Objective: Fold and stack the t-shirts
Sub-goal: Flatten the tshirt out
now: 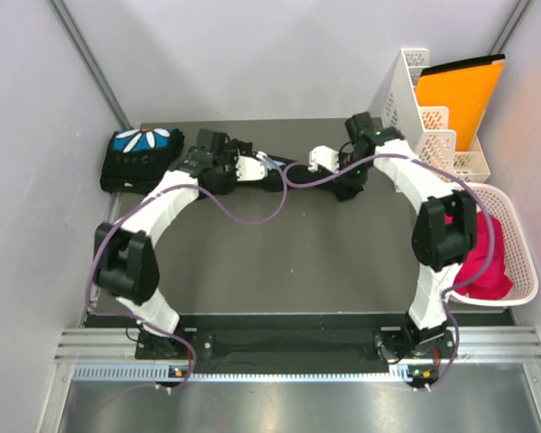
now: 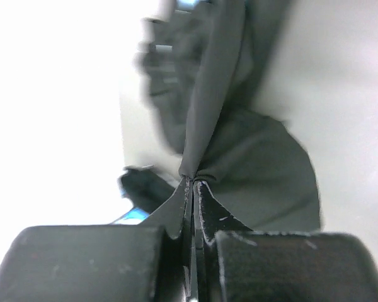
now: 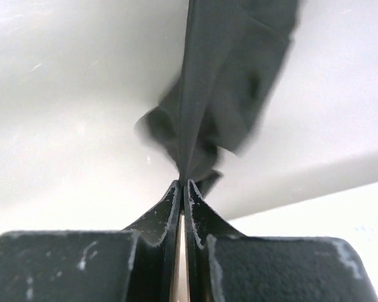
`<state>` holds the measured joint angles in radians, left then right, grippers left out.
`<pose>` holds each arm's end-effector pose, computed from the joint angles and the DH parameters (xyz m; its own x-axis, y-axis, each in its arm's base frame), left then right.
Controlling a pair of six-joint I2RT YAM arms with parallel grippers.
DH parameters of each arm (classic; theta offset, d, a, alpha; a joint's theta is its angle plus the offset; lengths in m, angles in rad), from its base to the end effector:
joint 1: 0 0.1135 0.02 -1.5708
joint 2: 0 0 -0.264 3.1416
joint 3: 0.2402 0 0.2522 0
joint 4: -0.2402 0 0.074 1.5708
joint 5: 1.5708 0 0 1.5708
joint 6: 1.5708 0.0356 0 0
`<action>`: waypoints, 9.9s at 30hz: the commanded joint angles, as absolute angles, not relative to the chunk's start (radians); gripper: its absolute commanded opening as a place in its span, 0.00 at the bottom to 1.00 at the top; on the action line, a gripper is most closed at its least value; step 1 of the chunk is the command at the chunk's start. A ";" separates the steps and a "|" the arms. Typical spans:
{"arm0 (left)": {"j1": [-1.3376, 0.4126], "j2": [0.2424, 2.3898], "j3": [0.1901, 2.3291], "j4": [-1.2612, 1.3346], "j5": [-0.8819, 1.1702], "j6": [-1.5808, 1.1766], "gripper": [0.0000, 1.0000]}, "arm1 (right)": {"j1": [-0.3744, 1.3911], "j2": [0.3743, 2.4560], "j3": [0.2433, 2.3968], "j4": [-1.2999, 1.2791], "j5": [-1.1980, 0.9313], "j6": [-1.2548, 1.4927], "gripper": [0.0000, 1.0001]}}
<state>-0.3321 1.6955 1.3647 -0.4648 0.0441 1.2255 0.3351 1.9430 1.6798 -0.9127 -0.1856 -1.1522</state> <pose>0.3594 -0.1256 0.2744 0.1054 0.9581 -0.2665 0.7555 0.0971 0.6479 0.3851 0.1411 0.2530 0.0022 -0.9501 -0.3120 -0.9551 0.0905 -0.2823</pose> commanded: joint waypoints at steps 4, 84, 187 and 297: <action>-0.328 1.465 1.350 -0.492 0.132 1.267 0.00 | 0.305 1.830 1.908 -1.454 -0.356 -1.399 0.00; -0.368 1.887 1.431 -0.815 0.074 1.200 0.68 | 0.319 1.870 1.649 -0.772 -0.158 -1.252 0.00; -0.311 1.706 1.195 -0.233 -0.092 1.227 0.59 | 0.227 1.766 1.637 -0.477 0.035 -1.216 0.00; -0.365 1.715 1.747 -0.848 -0.055 0.959 0.00 | 0.265 1.850 1.695 -0.476 0.057 -1.250 0.00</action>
